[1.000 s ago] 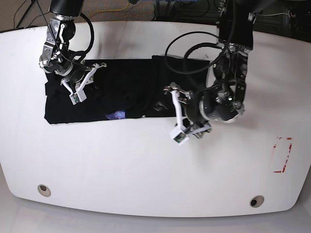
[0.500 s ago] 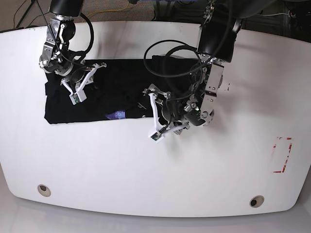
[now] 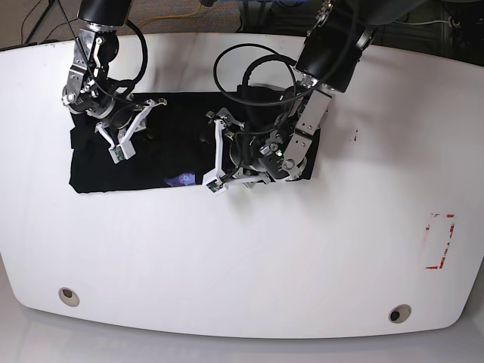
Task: Layout the t-shirt on the table in an organized manner, then fold the t-shirt properly
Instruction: 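Adjust the folded shirt end with the left gripper, pressing it flat, then press and smooth the folded shirt middle with the left gripper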
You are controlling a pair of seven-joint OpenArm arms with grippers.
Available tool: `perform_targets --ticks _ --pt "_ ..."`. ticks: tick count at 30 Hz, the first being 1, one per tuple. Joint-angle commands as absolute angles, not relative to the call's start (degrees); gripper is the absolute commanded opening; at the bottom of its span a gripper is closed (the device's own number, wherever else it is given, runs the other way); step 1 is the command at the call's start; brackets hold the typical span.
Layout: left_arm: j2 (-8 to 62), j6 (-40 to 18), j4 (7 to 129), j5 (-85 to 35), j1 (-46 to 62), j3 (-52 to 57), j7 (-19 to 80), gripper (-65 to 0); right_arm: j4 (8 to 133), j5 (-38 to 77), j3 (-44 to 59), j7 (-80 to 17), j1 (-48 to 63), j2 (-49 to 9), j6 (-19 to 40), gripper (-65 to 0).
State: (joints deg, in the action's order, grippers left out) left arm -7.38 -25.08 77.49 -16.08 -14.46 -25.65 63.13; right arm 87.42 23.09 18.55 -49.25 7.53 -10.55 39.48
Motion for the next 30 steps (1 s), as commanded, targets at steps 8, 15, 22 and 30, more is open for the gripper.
perform_targets --ticks 8,15,22,30 --pt "-8.0 -25.2 78.6 -16.5 -16.2 -25.6 62.2 -52.6 87.0 22.1 17.7 -51.8 7.7 -9.4 40.0 -59.6" --pt "-7.3 -25.1 80.1 -16.4 -16.6 -25.4 62.1 -52.9 87.0 22.2 17.7 -51.8 7.7 -9.4 40.0 -59.6" --pt "-6.5 -25.0 81.9 -16.4 -17.0 -25.4 62.1 -53.1 87.0 22.3 17.7 -51.8 7.7 -9.4 40.0 -59.6" --pt "-6.4 -25.0 81.8 -15.5 -18.7 -25.3 61.1 -61.5 87.0 22.3 17.7 -51.8 7.8 -9.4 40.0 -59.6"
